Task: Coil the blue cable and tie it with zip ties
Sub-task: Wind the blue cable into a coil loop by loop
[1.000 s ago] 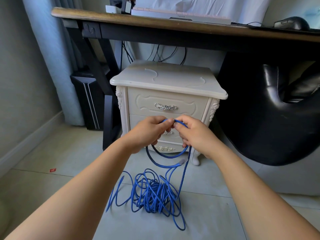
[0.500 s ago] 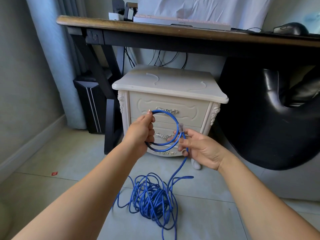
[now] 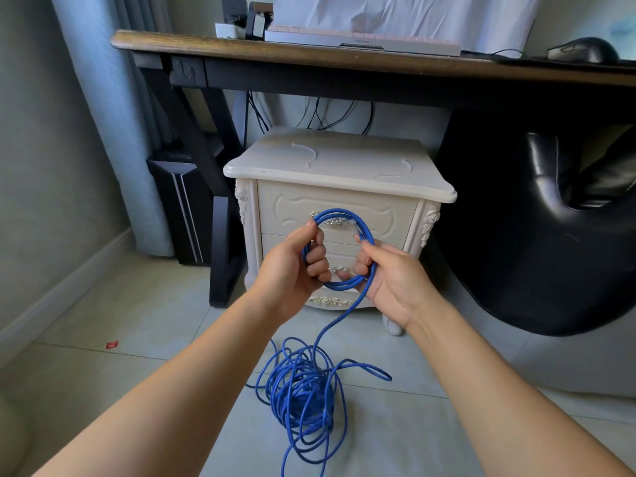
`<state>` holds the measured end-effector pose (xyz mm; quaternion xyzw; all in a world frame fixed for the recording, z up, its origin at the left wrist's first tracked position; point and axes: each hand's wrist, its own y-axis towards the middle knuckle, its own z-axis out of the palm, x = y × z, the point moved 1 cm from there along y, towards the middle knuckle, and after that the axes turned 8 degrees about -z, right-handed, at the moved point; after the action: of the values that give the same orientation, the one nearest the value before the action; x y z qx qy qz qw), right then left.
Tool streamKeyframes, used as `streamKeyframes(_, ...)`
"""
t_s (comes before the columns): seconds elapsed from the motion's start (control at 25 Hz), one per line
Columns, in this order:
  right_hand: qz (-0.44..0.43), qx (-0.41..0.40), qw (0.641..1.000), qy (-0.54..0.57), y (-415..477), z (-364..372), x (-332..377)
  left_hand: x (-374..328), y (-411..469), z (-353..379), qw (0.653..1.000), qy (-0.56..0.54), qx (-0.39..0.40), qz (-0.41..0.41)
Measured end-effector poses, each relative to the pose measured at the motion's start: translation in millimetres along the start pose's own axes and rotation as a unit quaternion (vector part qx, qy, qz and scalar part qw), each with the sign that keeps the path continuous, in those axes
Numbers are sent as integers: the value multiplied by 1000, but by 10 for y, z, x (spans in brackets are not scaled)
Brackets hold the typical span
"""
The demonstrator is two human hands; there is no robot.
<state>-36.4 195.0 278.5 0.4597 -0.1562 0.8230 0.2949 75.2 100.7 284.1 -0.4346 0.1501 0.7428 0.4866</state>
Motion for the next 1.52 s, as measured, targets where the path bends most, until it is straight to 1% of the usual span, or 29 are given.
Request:
streamKeyframes(0.12,35,-2,999,29,33,8,21,3,7,-43,999,-39,9,-17)
streamKeyframes(0.2,25,2,999,21,42,-17,40,4,7,-68,997,-59,15,-38)
streamKeyframes(0.24,8,4,1000,-4,38,-32,43,4,2,-69,997,-52,18,-47)
streamKeyframes(0.32,-29,13,994,-105,26,-67,35,-4,-6,-60,998,11,11,-54)
streamKeyframes(0.36,-43,21,983,-179,20,-79,30,-17,-8,-63,997,59,-2,-55)
streamKeyframes(0.4,-54,32,964,-257,9,-85,33,-32,-8,-71,992,115,-16,-53)
streamKeyframes(0.44,-64,44,940,-334,-6,-82,41,-46,-9,-79,983,178,-27,-46)
streamKeyframes(0.52,-81,74,883,-456,-42,-53,66,-53,-19,-67,949,312,-30,-19)
streamKeyframes(0.6,-103,103,837,-527,-82,-19,82,-16,-27,-26,907,421,-20,13)
streamKeyframes(0.64,-110,113,826,-540,-89,-11,83,8,-25,-9,892,451,-13,22)
streamKeyframes(0.68,-113,119,828,-536,-94,-4,88,27,-23,6,889,458,-4,26)
streamKeyframes(0.72,-113,118,844,-511,-96,-2,100,36,-19,12,894,446,6,30)
streamKeyframes(0.8,-102,102,899,-413,-87,-17,142,27,0,4,909,415,6,48)
streamKeyframes(0.84,-80,94,928,-351,-79,-46,157,19,10,-10,915,399,-4,58)
streamKeyframes(0.88,-45,94,948,-302,-77,-83,167,7,17,-27,924,376,-17,65)
streamKeyframes(0.92,-2,102,955,-279,-77,-135,164,-6,14,-41,935,346,-28,69)
streamKeyframes(1.0,77,133,947,-282,-95,-243,125,-36,6,-67,959,273,-38,69)
streamKeyframes(1.04,93,144,947,-270,-100,-278,106,-49,9,-75,968,237,-37,66)
streamKeyframes(1.12,82,144,968,-187,-77,-287,110,-53,23,-72,982,179,-32,56)
streamKeyframes(1.2,49,123,986,-102,-29,-238,123,-18,48,-51,990,135,-23,39)
streamKeyframes(1.24,32,105,991,-80,1,-212,121,0,52,-41,994,110,-16,22)
streamKeyframes(1.28,14,88,993,-83,27,-187,120,7,51,-41,996,84,-5,1)
streamKeyframes(1.36,-27,65,984,-164,68,-149,113,-13,27,-67,997,60,23,-46)
streamKeyframes(1.44,-60,64,955,-284,83,-117,116,-50,-1,-103,992,84,44,-83)
streamKeyframes(1.52,-83,89,907,-402,65,-67,118,-72,-13,-91,984,139,48,-105)
